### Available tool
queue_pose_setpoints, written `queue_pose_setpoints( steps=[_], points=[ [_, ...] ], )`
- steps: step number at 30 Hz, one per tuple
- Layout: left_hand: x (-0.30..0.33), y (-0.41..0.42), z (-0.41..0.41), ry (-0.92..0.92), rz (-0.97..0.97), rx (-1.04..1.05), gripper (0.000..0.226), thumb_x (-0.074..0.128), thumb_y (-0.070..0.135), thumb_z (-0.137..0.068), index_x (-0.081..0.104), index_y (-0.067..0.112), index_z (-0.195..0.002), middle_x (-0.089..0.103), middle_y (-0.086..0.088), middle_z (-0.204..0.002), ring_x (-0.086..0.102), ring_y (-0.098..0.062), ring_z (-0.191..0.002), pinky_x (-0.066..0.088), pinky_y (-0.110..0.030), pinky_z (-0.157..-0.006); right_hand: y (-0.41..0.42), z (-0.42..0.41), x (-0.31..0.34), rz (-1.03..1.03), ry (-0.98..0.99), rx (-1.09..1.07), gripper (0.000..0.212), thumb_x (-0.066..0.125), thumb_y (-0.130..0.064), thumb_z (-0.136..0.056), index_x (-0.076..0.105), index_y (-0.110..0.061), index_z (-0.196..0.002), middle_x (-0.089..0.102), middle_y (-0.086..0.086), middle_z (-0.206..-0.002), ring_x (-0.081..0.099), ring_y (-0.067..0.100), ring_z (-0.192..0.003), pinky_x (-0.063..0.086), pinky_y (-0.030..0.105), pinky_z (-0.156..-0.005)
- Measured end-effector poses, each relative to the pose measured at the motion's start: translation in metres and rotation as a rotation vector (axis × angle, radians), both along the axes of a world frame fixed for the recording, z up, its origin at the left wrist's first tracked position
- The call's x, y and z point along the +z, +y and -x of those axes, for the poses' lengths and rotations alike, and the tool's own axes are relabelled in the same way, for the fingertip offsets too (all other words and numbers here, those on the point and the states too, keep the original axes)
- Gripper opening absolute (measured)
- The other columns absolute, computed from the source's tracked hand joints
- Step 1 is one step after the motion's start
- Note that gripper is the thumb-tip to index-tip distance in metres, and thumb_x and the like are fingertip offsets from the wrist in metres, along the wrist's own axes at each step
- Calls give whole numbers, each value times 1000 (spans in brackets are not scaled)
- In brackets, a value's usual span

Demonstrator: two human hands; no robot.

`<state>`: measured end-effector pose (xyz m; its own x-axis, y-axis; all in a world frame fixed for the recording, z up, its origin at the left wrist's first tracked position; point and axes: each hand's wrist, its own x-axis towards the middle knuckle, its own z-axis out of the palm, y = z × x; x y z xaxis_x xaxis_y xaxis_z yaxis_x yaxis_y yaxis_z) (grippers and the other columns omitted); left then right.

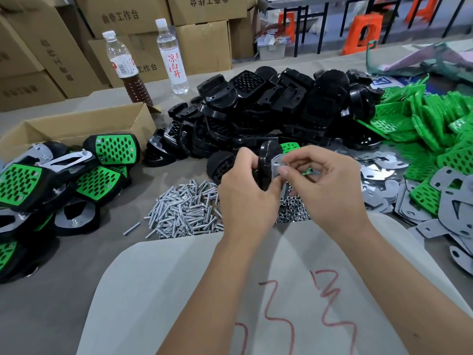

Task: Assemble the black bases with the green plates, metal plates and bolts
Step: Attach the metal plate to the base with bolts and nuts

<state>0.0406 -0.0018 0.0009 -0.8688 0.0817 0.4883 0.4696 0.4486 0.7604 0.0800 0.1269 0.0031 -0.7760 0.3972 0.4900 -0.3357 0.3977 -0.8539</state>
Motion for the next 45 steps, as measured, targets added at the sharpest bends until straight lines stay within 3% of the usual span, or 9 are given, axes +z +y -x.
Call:
queue_pose_setpoints(
  steps=[5,8,12,16,23,28,34,39,45],
  points=[
    [-2,1,0,38,14,22,40,81,38,-82,44,24,-85,53,14,-69,49,-13,-68,38,-32,-58,-3,-2,1,-8,-7,38,26,75,4,-90,79,-21,-96,75,-9,-87,72,18,-67,61,26,-64],
    [-2,0,0,39,3,35,41,83,37,-81,43,26,-83,51,18,-68,52,-5,-70,38,-24,-58,-4,-3,3,-69,10,56,25,71,7,-92,80,-14,-100,75,-7,-92,73,15,-68,59,21,-64],
    [-2,1,0,38,16,31,42,85,34,-80,44,24,-84,51,18,-69,48,-11,-67,30,-29,-56,-7,-4,3,47,34,11,21,77,4,-89,81,-17,-95,77,-8,-87,75,17,-69,61,23,-63],
    [-4,1,0,56,26,20,40,82,35,-82,43,25,-84,51,17,-66,51,-4,-67,36,-18,-56,-10,-4,2,158,69,-13,20,82,3,-85,81,-17,-87,79,-4,-86,75,21,-73,61,25,-62],
    [-5,0,1,70,24,4,38,79,37,-85,44,24,-84,52,17,-67,51,-8,-67,36,-19,-55,-10,-4,4,135,48,33,30,82,0,-85,78,-30,-81,78,-8,-87,71,15,-66,57,20,-59],
    [-4,-3,3,58,50,-24,40,79,43,-83,44,24,-84,54,13,-67,52,-10,-64,35,-22,-52,-6,-5,5,105,17,39,28,79,0,-88,78,-27,-82,77,-7,-84,72,18,-67,62,32,-59],
    [2,-21,14,-10,77,-312,31,75,28,-84,45,22,-90,63,6,-71,59,-16,-54,37,-27,-50,-3,-4,5,150,5,67,24,79,3,-88,81,-20,-89,78,-4,-82,73,17,-67,62,28,-60],
    [2,-15,11,-18,58,-239,27,72,30,-86,46,24,-88,64,5,-71,60,-16,-53,36,-26,-50,-5,-2,5,110,10,61,26,78,4,-88,80,-22,-88,77,-9,-81,72,12,-68,59,20,-62],
    [3,-13,7,-30,39,-193,25,74,35,-86,50,27,-87,67,7,-70,62,-15,-51,46,-36,-48,-3,-1,2,50,6,23,18,80,-4,-89,80,-22,-88,77,-10,-82,72,16,-65,59,24,-58]
  ],
)
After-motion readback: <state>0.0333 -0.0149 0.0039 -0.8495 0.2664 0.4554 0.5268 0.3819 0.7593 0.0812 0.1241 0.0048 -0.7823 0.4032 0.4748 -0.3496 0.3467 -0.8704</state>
